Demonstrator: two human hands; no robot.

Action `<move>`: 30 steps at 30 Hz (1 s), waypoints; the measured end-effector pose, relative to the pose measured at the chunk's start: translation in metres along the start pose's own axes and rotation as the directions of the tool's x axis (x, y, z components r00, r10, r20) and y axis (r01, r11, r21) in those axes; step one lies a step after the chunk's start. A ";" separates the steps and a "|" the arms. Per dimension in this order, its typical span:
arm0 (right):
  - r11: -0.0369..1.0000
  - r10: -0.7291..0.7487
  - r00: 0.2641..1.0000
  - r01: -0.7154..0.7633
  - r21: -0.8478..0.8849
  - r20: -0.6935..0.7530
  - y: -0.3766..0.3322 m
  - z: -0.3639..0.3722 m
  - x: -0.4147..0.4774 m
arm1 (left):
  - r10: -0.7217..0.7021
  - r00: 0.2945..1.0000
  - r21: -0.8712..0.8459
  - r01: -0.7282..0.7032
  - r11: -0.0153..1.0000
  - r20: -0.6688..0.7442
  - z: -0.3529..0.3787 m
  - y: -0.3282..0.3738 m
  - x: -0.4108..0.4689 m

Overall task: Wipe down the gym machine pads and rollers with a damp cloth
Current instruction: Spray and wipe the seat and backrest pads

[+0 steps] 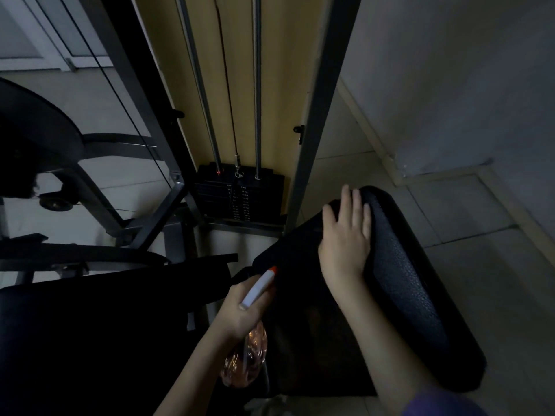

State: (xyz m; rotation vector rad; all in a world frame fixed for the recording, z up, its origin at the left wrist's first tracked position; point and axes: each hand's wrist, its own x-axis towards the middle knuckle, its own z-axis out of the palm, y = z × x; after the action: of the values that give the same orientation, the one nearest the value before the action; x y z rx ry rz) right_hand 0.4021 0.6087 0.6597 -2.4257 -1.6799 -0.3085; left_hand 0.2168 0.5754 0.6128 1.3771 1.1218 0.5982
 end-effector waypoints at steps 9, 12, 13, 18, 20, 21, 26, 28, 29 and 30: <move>0.942 -0.329 0.925 0.337 -0.008 0.193 -0.004 0.031 -0.054 | -0.012 0.999 0.004 0.011 1.000 0.036 -0.014 -0.012 -0.007; 0.973 -0.214 0.976 0.217 -0.081 0.047 0.010 0.008 -0.025 | -0.028 0.997 0.048 0.024 0.999 0.078 -0.019 -0.013 -0.005; 0.979 -0.177 0.984 0.177 -0.104 0.005 0.013 0.000 -0.012 | -0.037 0.995 0.064 0.032 0.997 0.088 -0.020 -0.014 -0.003; 0.976 -0.189 0.980 0.181 -0.121 -0.061 0.019 -0.007 0.015 | -0.130 0.991 0.022 0.129 0.991 0.029 -0.021 -0.012 0.002; 0.970 -0.218 0.973 0.208 -0.128 -0.072 0.020 0.000 0.004 | -0.169 0.986 -0.054 0.168 0.984 -0.004 -0.022 -0.009 0.001; 0.967 -0.228 0.971 0.218 -0.129 -0.073 0.020 0.003 -0.002 | -0.174 0.985 -0.067 0.174 0.982 0.005 -0.023 -0.008 -0.001; 0.966 -0.235 0.970 0.224 -0.132 -0.070 0.019 0.007 -0.021 | -0.118 0.960 0.086 0.099 0.991 0.255 -0.028 -0.016 -0.015; 0.968 -0.224 0.973 0.216 -0.125 -0.051 0.019 0.006 -0.022 | -0.132 0.939 0.126 0.097 0.987 0.317 -0.028 -0.021 -0.021; 0.969 -0.220 0.974 0.212 -0.125 -0.048 0.019 0.006 -0.023 | -0.140 0.934 0.130 0.102 0.986 0.329 -0.028 -0.023 -0.024; 0.969 -0.218 0.975 0.210 -0.127 -0.049 0.018 0.005 -0.022 | -0.140 0.931 0.133 0.100 0.986 0.338 -0.027 -0.024 -0.027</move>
State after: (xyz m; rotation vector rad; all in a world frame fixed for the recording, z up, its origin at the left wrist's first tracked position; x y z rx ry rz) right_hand 0.4121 0.5835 0.6481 -2.2900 -1.9519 -0.5257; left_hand 0.1755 0.5599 0.6014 1.4327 0.9550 0.1927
